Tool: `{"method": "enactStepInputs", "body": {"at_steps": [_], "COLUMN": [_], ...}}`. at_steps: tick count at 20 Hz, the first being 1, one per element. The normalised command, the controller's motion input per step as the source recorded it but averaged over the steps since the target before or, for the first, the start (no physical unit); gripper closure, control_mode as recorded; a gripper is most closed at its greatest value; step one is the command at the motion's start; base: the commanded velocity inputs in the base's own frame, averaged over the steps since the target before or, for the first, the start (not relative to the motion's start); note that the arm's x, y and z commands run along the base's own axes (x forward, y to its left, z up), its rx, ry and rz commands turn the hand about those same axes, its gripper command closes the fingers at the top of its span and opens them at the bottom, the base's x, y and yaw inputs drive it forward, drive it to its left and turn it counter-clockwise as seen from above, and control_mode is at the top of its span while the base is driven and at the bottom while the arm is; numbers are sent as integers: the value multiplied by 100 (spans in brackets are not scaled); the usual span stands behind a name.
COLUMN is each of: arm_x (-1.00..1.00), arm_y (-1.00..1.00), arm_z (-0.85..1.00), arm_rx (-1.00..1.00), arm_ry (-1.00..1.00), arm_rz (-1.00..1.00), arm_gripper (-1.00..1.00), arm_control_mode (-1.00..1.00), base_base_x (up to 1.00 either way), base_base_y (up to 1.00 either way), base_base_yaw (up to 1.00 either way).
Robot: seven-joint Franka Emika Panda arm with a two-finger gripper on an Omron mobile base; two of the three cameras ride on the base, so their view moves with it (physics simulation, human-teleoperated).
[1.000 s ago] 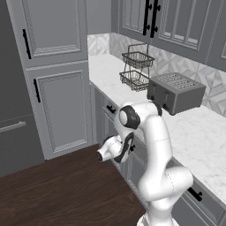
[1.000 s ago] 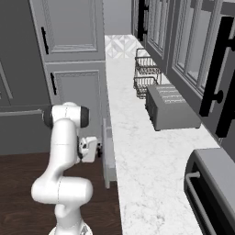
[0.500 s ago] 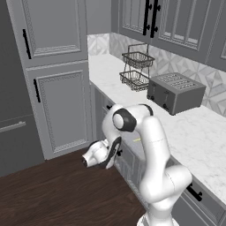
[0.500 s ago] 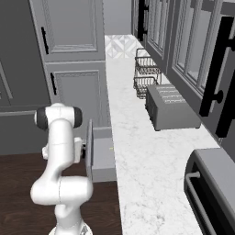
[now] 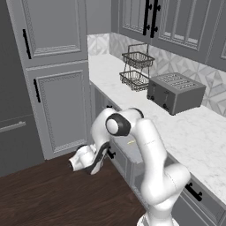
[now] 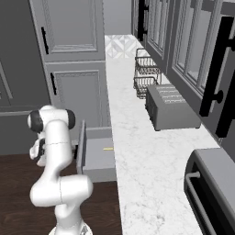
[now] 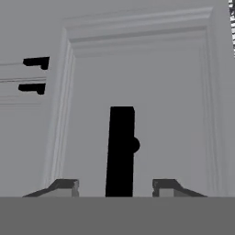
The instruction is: Take a straw from the drawer in front and place it inside the glass cup on the dining counter.
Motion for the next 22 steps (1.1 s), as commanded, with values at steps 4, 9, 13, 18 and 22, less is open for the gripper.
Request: {"method": "enactStepInputs", "body": {"at_steps": [4,9,13,18,22], "arm_x": [-46,-42,-38,-34,-19], "arm_y": [46,36,10,-1,-17], "arm_z": [5,5,14,49,70], "arm_rx": [0,0,1,0,1], "arm_ry": [-2,-1,-6,-13,-17], "arm_rz": [-8,-11,-14,-13,-15], "arm_gripper": [-100,-100,-100,-100,-100], "arm_control_mode": [-100,-100,-100,-100,-100], "base_base_x": [0,0,0,0,0], "base_base_y": [0,0,0,0,0], "base_base_yaw": [0,0,0,0,0]}}
